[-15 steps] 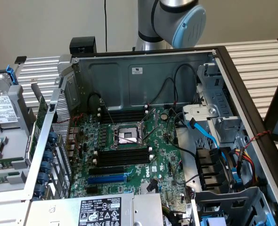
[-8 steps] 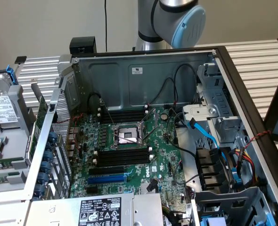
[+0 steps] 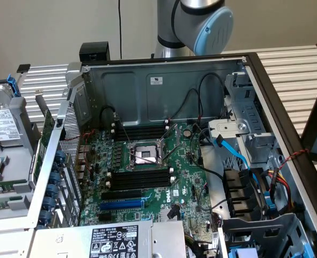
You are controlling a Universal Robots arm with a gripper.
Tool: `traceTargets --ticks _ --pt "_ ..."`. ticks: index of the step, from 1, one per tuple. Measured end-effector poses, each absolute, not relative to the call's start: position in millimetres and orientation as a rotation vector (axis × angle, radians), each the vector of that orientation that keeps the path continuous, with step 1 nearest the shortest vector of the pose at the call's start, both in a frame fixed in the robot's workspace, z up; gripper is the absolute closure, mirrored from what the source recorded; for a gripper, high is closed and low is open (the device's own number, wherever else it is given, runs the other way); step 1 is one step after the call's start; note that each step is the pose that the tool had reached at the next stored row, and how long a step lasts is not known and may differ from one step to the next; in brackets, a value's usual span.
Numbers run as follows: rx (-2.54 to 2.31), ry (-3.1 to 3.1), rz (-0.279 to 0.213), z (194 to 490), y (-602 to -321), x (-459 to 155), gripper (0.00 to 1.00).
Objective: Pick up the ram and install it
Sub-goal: 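Reach for the ram, then pick up the ram and move it above insertion slot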
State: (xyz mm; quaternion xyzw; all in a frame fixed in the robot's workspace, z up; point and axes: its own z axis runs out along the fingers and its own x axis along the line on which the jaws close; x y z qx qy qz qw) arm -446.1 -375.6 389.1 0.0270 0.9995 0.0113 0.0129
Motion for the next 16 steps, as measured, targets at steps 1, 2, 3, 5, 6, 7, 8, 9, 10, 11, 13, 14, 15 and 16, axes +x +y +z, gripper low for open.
traceTargets --ticks 1,2,3,5,6,7,8,9,10,11,13,14,15,16 --pt "0.083 3.114 0.035 389.1 -375.6 -447.4 0.90" --pt "0.082 3.115 0.035 389.1 -375.6 -448.6 0.90" --pt "0.081 3.115 0.035 389.1 -375.6 -448.7 0.90" --pt "0.081 3.114 0.035 389.1 -375.6 -448.7 0.90" --pt "0.081 3.115 0.035 389.1 -375.6 -448.8 0.90" --pt "0.081 3.115 0.035 389.1 -375.6 -448.7 0.90" --pt "0.081 3.114 0.035 389.1 -375.6 -448.7 0.90" --pt "0.081 3.115 0.035 389.1 -375.6 -448.7 0.90" --pt "0.061 3.115 0.036 389.0 -375.6 -448.8 0.90" --pt "0.034 3.116 0.036 389.1 -375.6 -448.8 0.90" --pt "-0.023 3.116 0.036 389.0 -375.6 -448.8 0.90" --pt "-0.051 3.116 0.037 389.0 -375.6 -448.8 0.90" --pt "-0.079 3.116 0.037 388.9 -375.6 -448.8 0.90" --pt "-0.107 3.115 0.038 388.7 -375.6 -448.8 0.90"
